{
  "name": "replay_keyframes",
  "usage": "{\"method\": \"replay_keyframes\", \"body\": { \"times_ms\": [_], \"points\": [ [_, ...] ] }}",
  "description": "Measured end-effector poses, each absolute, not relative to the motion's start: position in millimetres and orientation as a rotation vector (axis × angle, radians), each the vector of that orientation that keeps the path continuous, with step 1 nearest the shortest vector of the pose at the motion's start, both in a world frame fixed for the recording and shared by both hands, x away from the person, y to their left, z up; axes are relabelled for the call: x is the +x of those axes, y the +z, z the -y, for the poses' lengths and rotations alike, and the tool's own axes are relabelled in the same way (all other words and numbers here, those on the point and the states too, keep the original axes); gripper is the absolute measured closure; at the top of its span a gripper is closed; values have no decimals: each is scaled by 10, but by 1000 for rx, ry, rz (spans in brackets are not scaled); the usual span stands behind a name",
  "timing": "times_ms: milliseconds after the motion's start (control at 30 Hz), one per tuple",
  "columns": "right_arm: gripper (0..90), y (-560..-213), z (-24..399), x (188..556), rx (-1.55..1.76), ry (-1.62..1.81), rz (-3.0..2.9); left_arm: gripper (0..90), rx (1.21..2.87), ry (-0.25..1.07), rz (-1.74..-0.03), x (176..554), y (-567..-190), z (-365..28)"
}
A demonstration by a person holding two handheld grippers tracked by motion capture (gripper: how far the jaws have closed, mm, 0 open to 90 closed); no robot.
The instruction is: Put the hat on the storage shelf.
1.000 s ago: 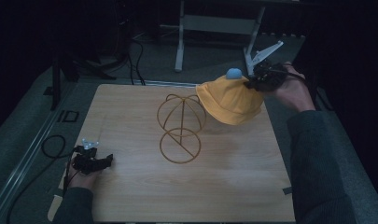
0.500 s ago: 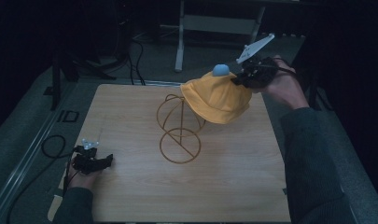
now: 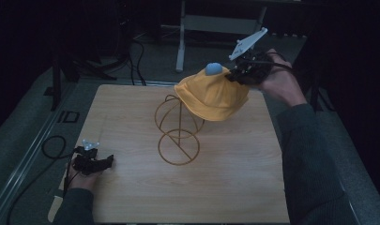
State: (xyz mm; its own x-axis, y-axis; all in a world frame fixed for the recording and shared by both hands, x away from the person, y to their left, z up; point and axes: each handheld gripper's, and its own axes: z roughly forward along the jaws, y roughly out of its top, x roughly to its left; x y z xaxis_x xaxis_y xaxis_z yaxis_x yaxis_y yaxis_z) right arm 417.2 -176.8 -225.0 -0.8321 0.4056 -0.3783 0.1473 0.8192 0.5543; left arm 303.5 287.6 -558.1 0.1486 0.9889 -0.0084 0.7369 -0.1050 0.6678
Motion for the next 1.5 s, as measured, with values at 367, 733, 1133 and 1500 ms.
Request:
{"method": "replay_keyframes", "body": {
  "times_ms": [367,733,1133,1500],
  "points": [
    [852,-2208,1642,4131,362,745,-2527,262,1900,617,-1644,3036,-5580,-2874],
    [850,-2429,940,4226,273,680,-2602,262,1903,616,-1639,3033,-5581,-2879],
    [838,-2709,440,4172,125,556,-2713,262,1903,615,-1637,3032,-5581,-2880],
    [656,-2728,390,4141,130,587,-2726,262,1907,614,-1640,3032,-5578,-2879]
  ]
}}
